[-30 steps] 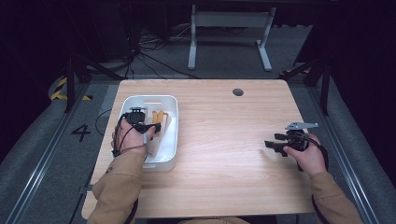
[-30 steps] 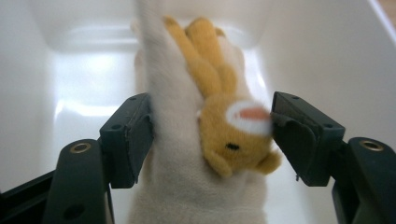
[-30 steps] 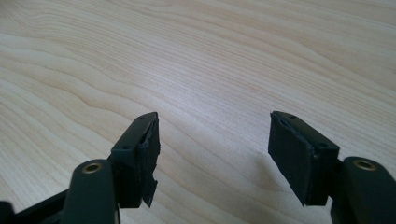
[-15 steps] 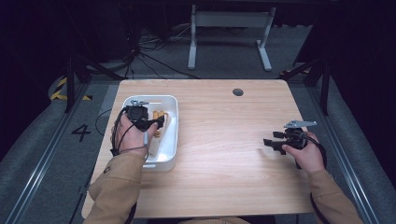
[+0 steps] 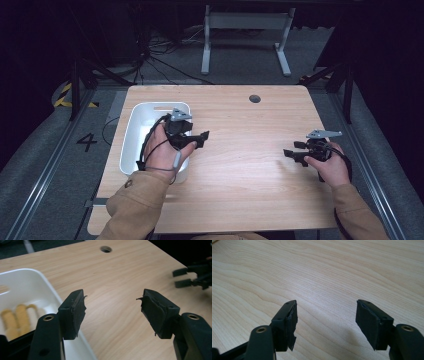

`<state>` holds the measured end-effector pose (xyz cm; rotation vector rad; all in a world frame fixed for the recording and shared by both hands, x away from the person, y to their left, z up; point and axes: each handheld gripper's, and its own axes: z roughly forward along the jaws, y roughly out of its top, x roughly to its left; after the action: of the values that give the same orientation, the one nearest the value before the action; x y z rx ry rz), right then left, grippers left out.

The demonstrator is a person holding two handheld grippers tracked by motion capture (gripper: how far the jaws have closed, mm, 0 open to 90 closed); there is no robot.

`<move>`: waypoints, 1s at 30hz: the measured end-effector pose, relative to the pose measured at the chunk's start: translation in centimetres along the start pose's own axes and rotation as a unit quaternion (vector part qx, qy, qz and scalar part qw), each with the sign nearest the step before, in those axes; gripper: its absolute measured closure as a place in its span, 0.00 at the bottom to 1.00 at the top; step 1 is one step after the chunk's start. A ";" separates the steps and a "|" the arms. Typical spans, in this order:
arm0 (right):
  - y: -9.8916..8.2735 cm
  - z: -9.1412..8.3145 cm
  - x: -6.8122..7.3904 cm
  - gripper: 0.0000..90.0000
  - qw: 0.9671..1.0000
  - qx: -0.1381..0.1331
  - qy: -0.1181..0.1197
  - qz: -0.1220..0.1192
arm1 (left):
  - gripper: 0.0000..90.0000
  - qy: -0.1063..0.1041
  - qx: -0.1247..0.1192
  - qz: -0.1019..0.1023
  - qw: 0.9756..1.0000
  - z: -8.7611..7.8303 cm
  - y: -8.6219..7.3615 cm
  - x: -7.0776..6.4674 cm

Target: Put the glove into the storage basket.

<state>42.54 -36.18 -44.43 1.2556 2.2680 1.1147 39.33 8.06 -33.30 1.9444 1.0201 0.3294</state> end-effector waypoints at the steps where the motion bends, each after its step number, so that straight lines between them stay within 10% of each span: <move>1: 0.0 -0.1 0.0 0.38 1.000 0.000 0.000 -0.002 | 0.41 -0.002 0.003 0.004 1.000 0.1 0.0 -0.4; 10: -0.6 -0.5 0.1 0.38 1.000 0.005 -0.003 -0.002 | 0.40 -0.065 0.022 0.041 0.997 2.1 -1.2 -3.7; 30: -1.7 0.1 -0.3 0.38 1.000 0.013 -0.015 -0.001 | 0.39 -0.166 0.076 0.077 0.980 8.6 -7.1 -5.7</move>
<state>41.76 -36.89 -45.80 1.2703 2.2689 1.0611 36.92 0.52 -42.97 2.1320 0.6963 0.0079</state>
